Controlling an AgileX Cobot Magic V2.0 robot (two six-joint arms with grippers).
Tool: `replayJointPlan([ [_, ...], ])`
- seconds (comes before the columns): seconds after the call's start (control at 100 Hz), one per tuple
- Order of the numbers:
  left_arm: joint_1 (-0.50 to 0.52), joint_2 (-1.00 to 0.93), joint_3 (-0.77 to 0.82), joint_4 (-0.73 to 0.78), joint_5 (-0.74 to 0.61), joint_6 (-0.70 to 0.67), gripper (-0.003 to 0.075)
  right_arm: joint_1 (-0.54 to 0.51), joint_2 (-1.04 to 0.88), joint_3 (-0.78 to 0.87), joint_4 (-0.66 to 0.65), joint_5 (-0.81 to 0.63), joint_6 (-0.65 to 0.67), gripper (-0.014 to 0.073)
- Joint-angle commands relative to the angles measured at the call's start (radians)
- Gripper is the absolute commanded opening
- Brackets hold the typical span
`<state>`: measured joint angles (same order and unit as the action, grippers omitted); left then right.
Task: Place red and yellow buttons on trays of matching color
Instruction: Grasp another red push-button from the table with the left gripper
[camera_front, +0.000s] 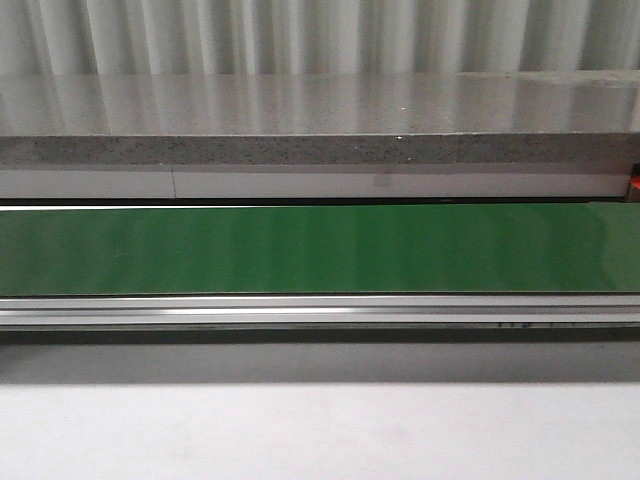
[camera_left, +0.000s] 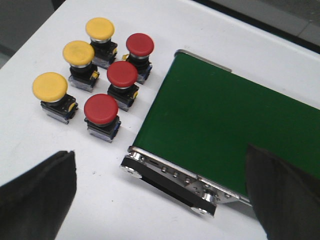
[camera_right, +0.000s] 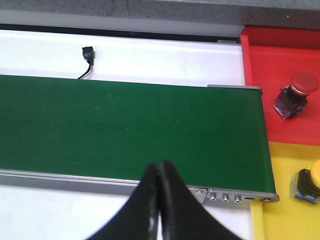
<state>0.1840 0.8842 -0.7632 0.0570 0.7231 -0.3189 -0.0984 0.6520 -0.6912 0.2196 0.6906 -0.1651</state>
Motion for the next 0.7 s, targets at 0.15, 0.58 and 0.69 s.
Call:
replayJointPlan([
  [0.15,0.077,0.24,-0.117,-0.018,-0.056,-0.013,0.0638,0.001,-0.003,-0.025,0.006,-0.056,-0.013,-0.0067],
  [0.58,0.169,0.476,-0.133,-0.034,-0.132,-0.013,0.0638,0.001,-0.003,-0.025,0.006,-0.056,-0.013,-0.0067],
  [0.69,0.169,0.522,-0.133,-0.034,-0.16,-0.013,0.0638,0.001,-0.003,-0.025,0.006,-0.056,-0.013,-0.0067],
])
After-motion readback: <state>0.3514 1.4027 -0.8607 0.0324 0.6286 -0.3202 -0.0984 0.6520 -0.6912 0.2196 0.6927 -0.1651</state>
